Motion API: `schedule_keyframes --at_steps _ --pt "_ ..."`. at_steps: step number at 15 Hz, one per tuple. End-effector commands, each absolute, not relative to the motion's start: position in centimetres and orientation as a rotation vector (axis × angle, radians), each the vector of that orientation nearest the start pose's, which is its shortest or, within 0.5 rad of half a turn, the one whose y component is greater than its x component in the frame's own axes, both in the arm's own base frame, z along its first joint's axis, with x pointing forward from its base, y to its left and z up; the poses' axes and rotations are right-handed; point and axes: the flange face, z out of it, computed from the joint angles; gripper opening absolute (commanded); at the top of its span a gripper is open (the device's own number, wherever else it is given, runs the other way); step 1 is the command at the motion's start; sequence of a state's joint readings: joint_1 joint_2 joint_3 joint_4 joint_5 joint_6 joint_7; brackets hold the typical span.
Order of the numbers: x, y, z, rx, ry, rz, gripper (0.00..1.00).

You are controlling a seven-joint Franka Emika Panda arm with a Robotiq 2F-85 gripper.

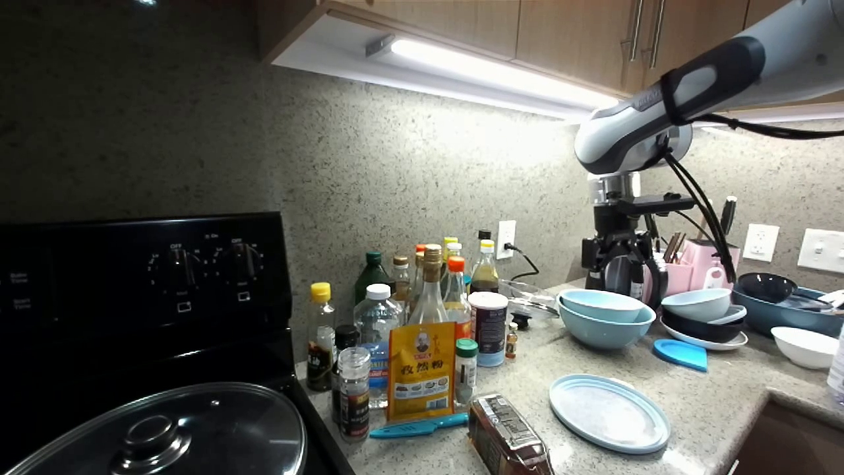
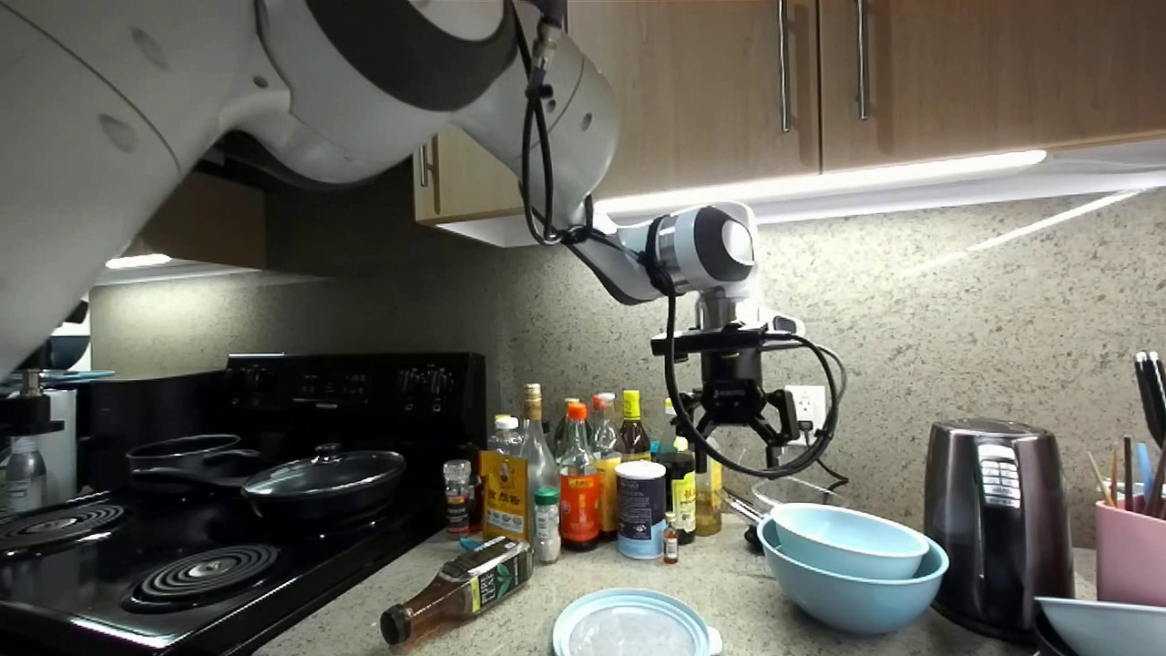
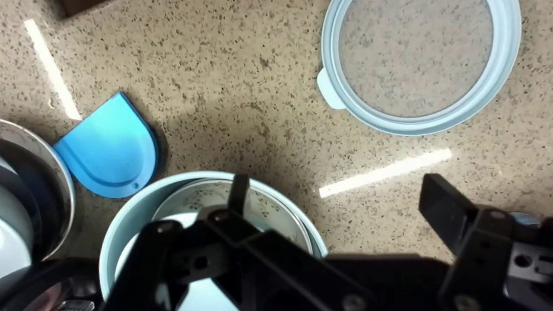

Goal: Pick the bowl and put it on the plate

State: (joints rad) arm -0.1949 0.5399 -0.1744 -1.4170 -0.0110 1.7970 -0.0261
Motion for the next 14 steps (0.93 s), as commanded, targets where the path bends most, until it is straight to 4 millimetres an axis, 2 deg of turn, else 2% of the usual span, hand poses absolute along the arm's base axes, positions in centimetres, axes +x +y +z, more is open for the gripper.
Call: schedule_keyframes --at_steps 1,3,7,14 --pt "65.4 -23.5 37.2 -3.153 0.523 0.293 1.0" --pt "65.9 -24.1 36.4 -3.151 0.532 0.309 1.0" --pt "66.1 -24.0 36.7 -3.152 0.53 0.305 1.0" --pt "65.6 -25.2 34.1 -3.072 0.569 0.504 1.0"
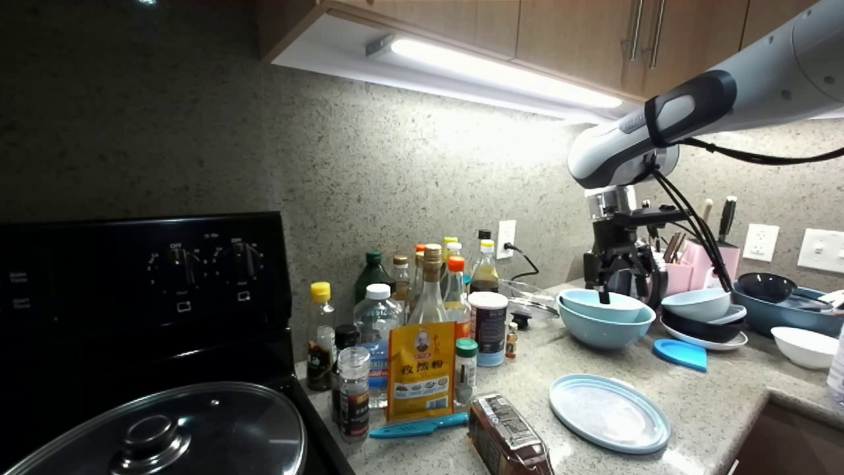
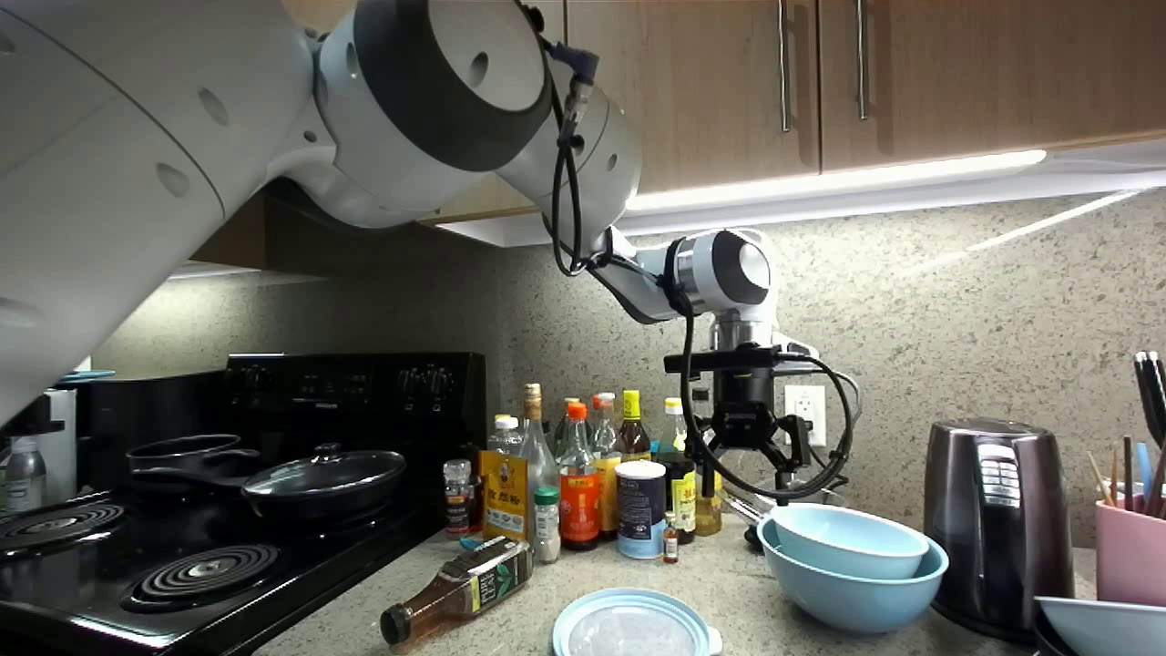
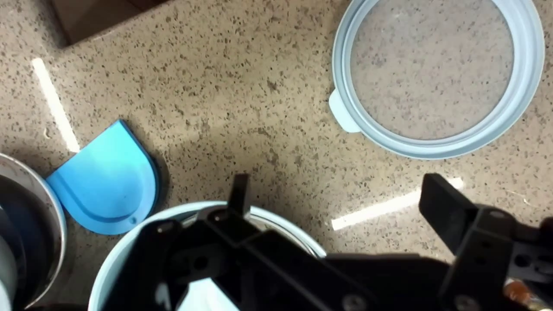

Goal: Pick the bowl and put it on the plate

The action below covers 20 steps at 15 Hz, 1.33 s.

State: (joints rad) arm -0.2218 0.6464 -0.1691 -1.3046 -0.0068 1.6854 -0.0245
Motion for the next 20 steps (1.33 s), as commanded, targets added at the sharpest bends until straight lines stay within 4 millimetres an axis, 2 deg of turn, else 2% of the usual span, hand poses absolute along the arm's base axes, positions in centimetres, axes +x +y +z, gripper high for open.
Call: schedule_keyframes --at_steps 1,5,8,9,15,17,18,20 --pt "65.6 -25.4 33.8 -3.065 0.574 0.524 1.0" --pt "65.2 -26.3 32.8 -3.047 0.599 0.573 1.0" --pt "65.2 -26.4 32.6 -3.08 0.582 0.567 1.0" --pt "65.5 -26.2 32.7 -3.095 0.647 0.54 1.0" --pt "69.0 -27.1 33.1 -3.199 1.009 0.113 1.0" --pt "69.5 -27.5 32.7 -3.18 1.083 0.058 1.0" --pt "69.0 -27.1 33.0 -3.176 1.001 0.113 1.0" --pt "69.2 -27.4 32.6 -3.172 1.04 0.089 1.0"
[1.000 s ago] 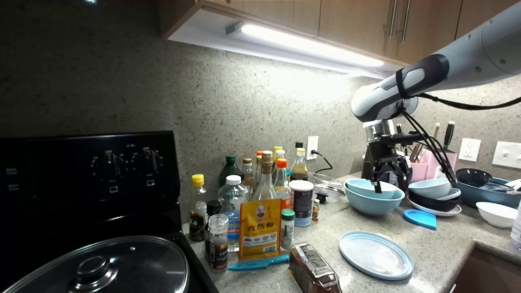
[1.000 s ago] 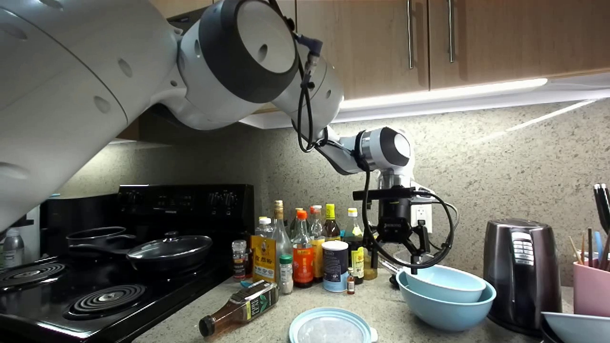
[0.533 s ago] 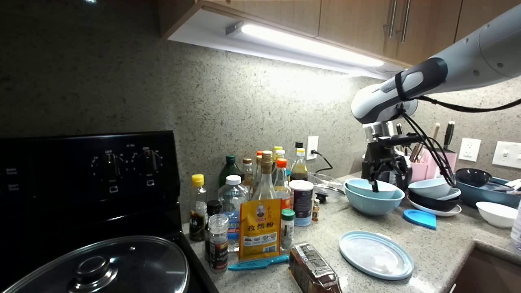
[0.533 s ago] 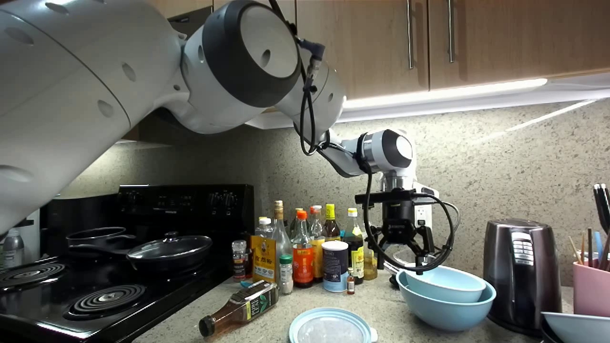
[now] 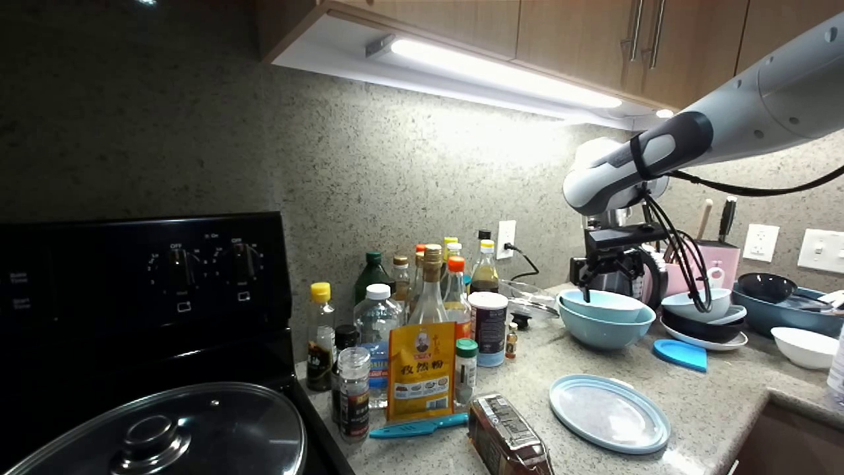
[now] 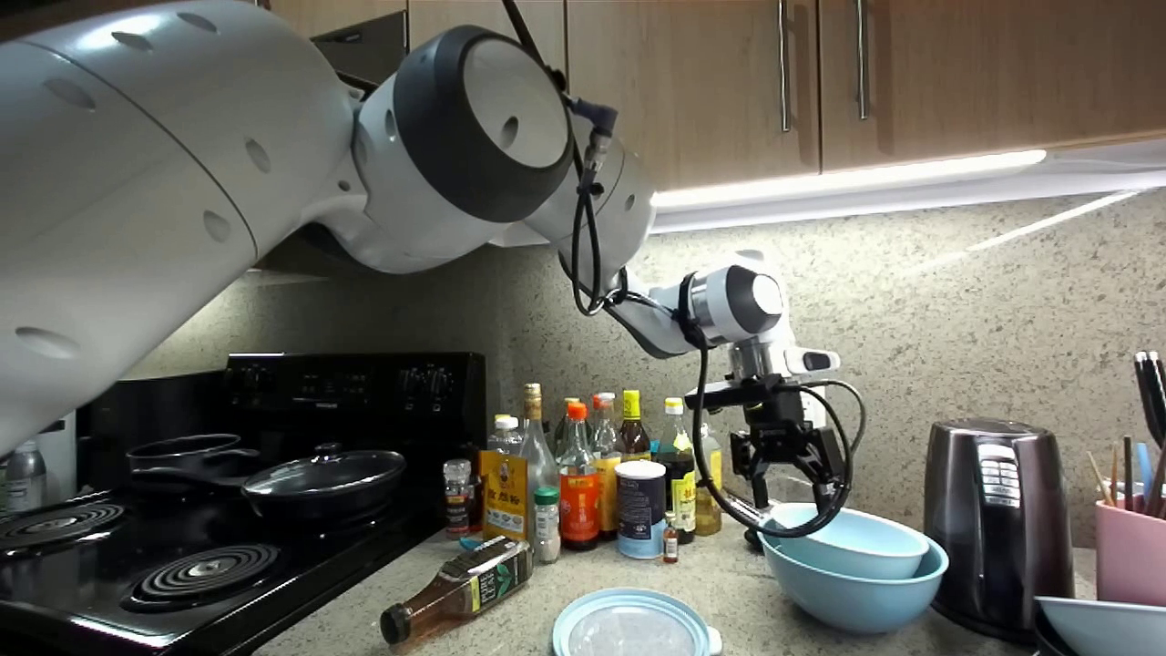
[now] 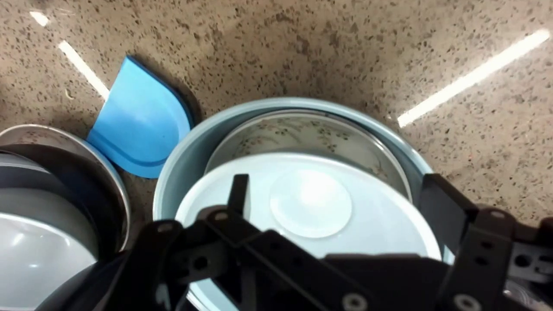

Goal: Pick the bowl and put it on the plate

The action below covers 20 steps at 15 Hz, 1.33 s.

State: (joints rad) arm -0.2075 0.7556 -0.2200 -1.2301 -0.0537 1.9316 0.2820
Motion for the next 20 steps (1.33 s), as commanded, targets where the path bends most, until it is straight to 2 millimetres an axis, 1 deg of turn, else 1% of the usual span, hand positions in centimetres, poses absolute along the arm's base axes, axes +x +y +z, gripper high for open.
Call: schedule_keyframes --at_steps 1,3,10,11,15,18,20 --pt "69.3 -27.5 32.5 -3.172 1.045 0.088 1.0" --pt "69.3 -27.5 32.6 -3.173 1.048 0.084 1.0" --pt "69.0 -27.8 30.5 -3.14 1.033 0.206 1.0" --pt "69.0 -27.6 30.6 -3.162 1.052 0.18 1.0" --pt "69.0 -27.7 30.2 -3.159 1.053 0.192 1.0" --pt "69.3 -27.4 30.8 -3.265 0.741 0.1 1.0" --pt "69.7 -27.8 31.1 -3.312 0.577 0.065 1.0"
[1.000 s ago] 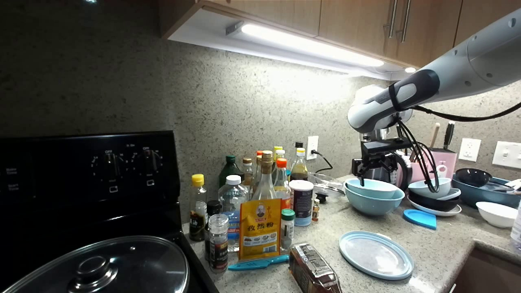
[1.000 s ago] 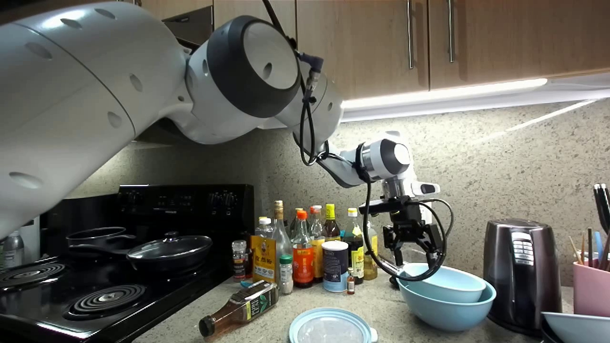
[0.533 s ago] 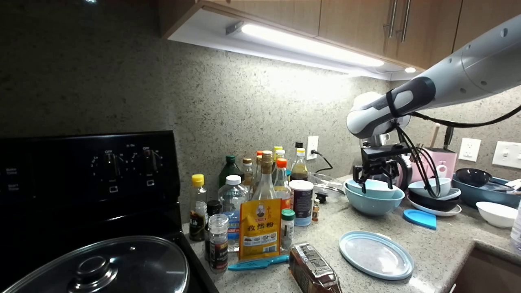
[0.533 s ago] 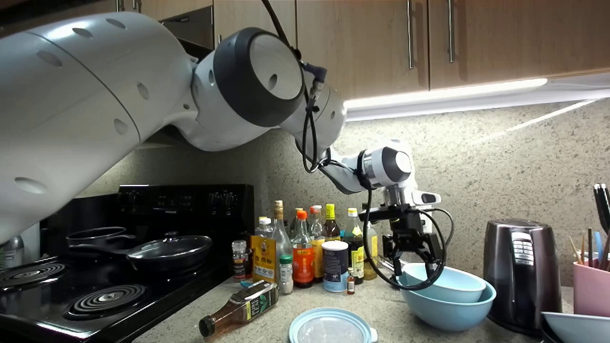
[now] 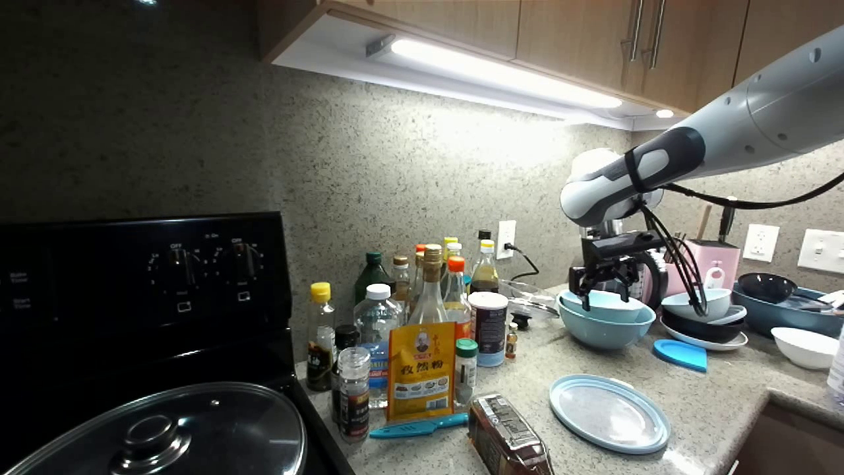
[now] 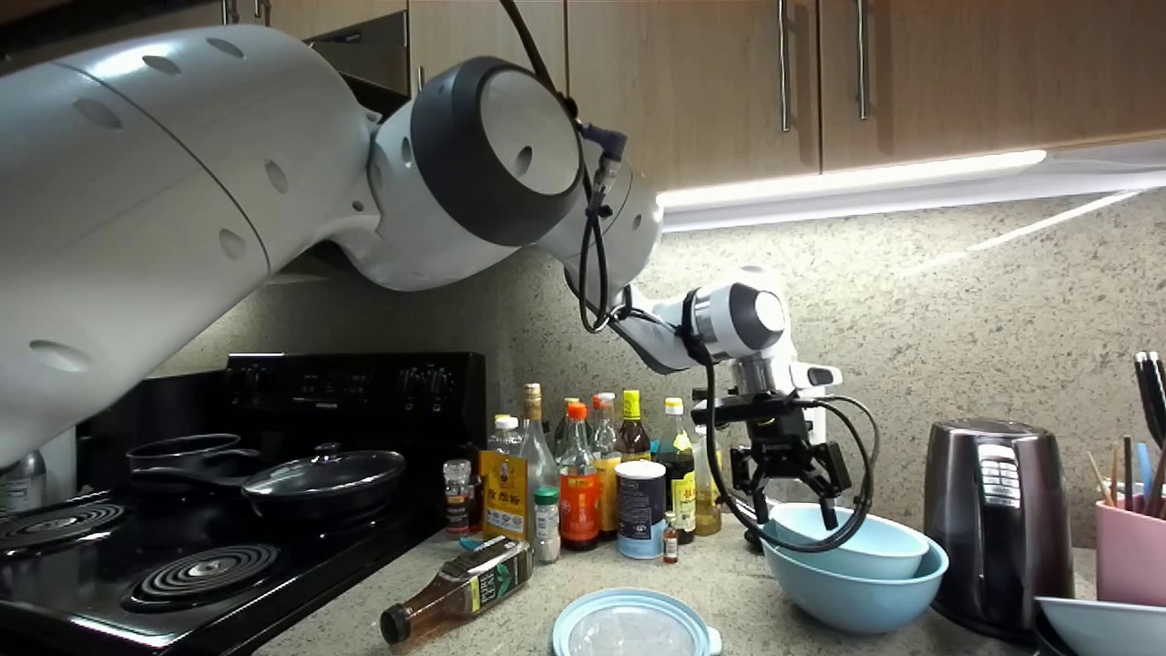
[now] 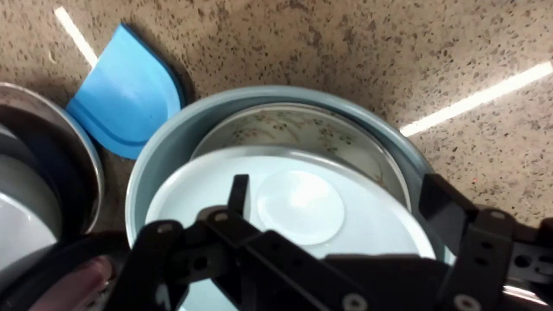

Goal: Pick the bowl and put it on the plate

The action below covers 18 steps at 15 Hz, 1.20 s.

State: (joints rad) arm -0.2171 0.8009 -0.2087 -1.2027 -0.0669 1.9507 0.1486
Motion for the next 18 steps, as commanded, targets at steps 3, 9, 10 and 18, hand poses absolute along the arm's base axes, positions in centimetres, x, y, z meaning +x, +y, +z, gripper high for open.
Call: schedule_keyframes --at_steps 3,9,10,18 --pt "70.2 -27.7 30.9 -3.3 0.64 0.078 1.0" --pt "70.4 -27.5 29.9 -3.29 0.596 0.095 1.0" --pt "70.5 -27.5 29.4 -3.28 0.57 0.1 1.0" --pt "70.1 -28.2 27.4 -3.248 0.506 0.123 1.0"
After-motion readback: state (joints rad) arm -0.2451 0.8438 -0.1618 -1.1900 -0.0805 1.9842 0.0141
